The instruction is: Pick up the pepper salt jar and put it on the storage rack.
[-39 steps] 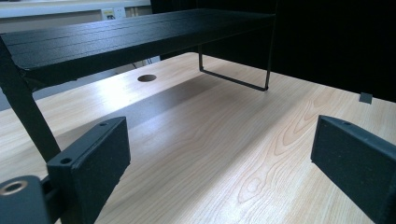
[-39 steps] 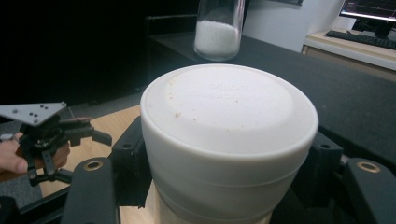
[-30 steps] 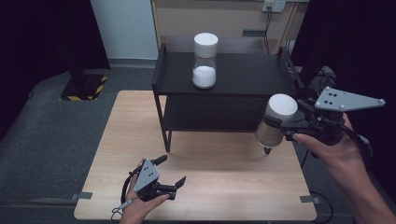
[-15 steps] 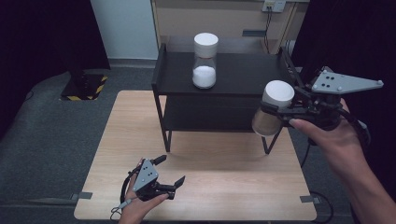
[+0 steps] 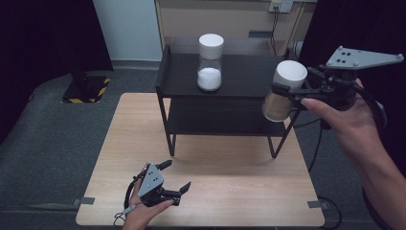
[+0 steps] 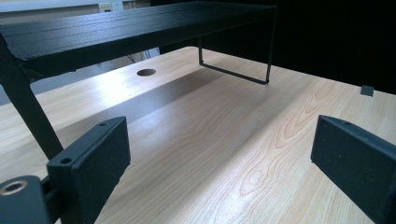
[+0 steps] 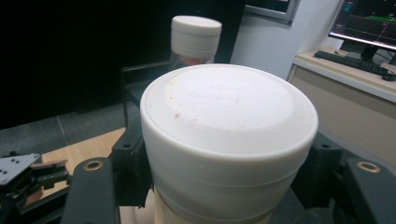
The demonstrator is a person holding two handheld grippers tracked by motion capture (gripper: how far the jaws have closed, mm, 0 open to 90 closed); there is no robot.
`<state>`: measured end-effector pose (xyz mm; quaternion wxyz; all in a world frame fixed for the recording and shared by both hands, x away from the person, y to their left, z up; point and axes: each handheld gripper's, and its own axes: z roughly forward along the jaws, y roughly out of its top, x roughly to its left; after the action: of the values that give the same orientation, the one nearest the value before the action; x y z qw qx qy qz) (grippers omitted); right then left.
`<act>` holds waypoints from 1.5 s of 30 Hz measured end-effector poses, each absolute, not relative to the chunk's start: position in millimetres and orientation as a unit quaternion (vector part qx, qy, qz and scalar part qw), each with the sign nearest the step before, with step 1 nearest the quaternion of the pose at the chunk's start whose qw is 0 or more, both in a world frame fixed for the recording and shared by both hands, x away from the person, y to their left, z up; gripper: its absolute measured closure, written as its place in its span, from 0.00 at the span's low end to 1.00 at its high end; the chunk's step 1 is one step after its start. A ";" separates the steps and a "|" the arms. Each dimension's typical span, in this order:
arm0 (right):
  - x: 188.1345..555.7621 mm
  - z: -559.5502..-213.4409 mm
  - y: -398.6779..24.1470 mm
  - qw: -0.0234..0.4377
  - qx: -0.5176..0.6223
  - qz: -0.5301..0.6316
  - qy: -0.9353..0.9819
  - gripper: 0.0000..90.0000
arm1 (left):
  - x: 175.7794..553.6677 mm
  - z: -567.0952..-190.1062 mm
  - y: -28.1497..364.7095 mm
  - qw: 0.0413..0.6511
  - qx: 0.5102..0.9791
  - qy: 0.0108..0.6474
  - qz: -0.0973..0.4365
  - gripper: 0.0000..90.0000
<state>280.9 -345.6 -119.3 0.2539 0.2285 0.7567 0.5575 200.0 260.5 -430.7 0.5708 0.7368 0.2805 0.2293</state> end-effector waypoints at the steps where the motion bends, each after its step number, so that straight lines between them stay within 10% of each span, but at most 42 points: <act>1: 283.0 -118.2 -346.0 0.254 0.229 0.558 0.756 0.39 | 200.0 -430.6 260.5 0.570 0.737 0.281 0.229 0.04; 45: 378.6 -130.0 -346.8 0.255 0.264 0.564 0.740 0.39 | 201.8 -437.6 266.1 0.571 0.735 0.292 0.221 0.04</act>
<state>378.6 -346.8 -130.0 0.2555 0.2640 0.7399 0.5636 201.8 266.1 -437.6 0.5710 0.7346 0.2924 0.2212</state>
